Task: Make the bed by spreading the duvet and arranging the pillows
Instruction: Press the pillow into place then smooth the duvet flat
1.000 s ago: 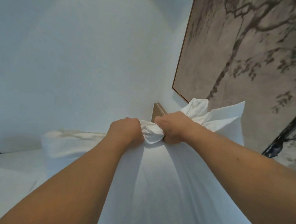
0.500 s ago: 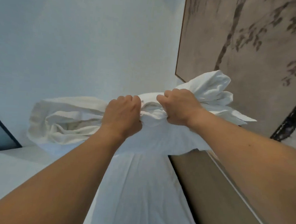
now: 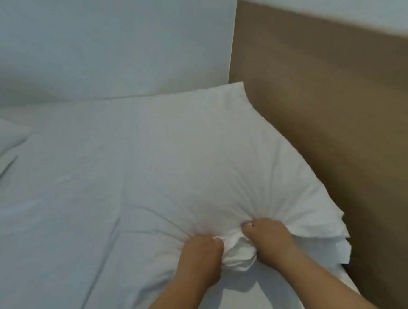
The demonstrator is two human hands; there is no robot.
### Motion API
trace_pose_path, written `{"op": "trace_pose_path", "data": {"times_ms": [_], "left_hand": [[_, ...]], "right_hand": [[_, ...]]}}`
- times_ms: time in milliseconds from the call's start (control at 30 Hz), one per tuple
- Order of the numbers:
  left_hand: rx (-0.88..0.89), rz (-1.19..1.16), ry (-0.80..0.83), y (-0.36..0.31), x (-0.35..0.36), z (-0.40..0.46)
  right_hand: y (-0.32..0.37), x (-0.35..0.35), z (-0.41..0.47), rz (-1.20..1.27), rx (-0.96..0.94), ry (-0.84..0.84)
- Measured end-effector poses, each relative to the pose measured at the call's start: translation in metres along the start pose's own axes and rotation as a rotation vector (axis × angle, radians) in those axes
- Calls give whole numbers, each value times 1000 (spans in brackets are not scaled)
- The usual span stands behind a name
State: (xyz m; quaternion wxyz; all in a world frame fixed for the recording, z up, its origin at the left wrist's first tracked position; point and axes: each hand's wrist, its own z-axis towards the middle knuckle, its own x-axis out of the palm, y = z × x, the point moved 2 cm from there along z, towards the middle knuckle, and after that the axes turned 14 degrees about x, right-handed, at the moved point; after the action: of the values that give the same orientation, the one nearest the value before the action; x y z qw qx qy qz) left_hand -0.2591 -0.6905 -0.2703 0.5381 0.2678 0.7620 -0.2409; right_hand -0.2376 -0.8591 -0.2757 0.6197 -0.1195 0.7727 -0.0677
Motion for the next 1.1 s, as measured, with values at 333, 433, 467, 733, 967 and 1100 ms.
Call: {"op": "trace_pose_path", "data": {"times_ms": [333, 433, 467, 733, 967, 1100], "left_hand": [[2, 189, -500, -19, -20, -16], [-6, 182, -553, -38, -43, -39], [1, 183, -576, -46, -42, -44], [68, 86, -214, -109, 58, -51], [33, -242, -483, -52, -48, -26], [-424, -138, -510, 8, -26, -9]], "right_hand": [[-32, -34, -42, 7, 47, -323], [-43, -70, -74, -21, 42, -367], [-45, -74, -84, -31, 45, -381], [-31, 45, -138, 63, 92, 85], [-92, -40, -64, 895, 270, -8], [-100, 3, -39, 422, 502, -195]]}}
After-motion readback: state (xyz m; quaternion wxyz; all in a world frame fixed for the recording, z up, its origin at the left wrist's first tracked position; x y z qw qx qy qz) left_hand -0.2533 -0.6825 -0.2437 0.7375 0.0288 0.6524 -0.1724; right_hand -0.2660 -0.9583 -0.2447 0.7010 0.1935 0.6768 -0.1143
